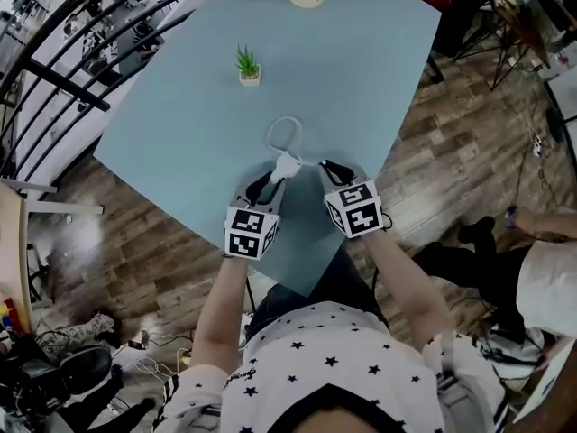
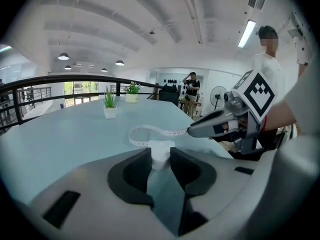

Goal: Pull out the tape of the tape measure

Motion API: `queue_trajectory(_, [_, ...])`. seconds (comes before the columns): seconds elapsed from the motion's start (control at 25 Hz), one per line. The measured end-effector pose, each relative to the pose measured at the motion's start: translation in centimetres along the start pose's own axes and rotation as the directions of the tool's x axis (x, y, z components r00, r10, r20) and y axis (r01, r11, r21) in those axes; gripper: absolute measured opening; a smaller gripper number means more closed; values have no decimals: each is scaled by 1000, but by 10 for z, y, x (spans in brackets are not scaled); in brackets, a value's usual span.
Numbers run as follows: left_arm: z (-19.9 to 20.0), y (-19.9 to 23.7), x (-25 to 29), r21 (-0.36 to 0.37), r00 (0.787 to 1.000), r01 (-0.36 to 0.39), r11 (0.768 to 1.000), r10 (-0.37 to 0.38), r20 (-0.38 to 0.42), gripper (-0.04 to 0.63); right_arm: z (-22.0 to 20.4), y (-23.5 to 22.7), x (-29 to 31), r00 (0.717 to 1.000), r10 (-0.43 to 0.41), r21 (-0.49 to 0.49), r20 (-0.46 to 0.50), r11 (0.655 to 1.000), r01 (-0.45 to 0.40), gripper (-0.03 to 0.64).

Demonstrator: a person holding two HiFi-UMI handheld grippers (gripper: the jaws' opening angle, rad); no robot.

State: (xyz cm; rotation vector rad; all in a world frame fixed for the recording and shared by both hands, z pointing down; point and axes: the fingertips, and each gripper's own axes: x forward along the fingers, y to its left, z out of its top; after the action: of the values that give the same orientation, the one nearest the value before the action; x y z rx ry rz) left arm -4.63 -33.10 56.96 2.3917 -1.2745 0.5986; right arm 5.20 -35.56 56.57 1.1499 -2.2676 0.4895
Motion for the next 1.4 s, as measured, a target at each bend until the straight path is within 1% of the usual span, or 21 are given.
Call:
queue_trajectory(0.16, [-3,2,8,7,1000,-5,1000,5,-23,118,-12,-3,10,999,-13,-4,-45,1000,12,41])
queue_trajectory(0.4, [-20,5,16,41,994,-26,999,30,-104,118,-23,-4,21,995,-30,-19,-95,999,28,41])
queue_trajectory(0.48, [-23,5,17,55,993,-29,998,36,-116,118,-26,-3,23,994,-31,-22,-106,999,29,41])
queue_trajectory(0.6, [-18,3,17,56,994,-28,998,34,-108,118,-28,-2,25,993,-33,-19,-110,999,31,41])
queue_trajectory(0.8, [-18,1,17,30,995,-16,999,19,-103,120,-29,-4,25,994,-35,-18,-102,999,34,41])
queue_trajectory(0.96, [-18,-3,12,35,995,-15,999,18,-95,143,-29,1,23,995,-12,-15,-97,1000,10,43])
queue_trajectory(1.0, [-18,-4,9,34,996,-16,999,19,-90,146,-29,2,23,995,-9,-16,-96,1000,8,54])
queue_trajectory(1.24, [-8,-12,-12,20,999,-22,1000,23,-42,158,-24,2,6,997,-42,-9,-62,999,41,77])
queue_trajectory(1.4, [0,-18,-33,-2,1000,-28,1000,28,12,160,-19,14,-14,998,-52,10,-22,999,52,77])
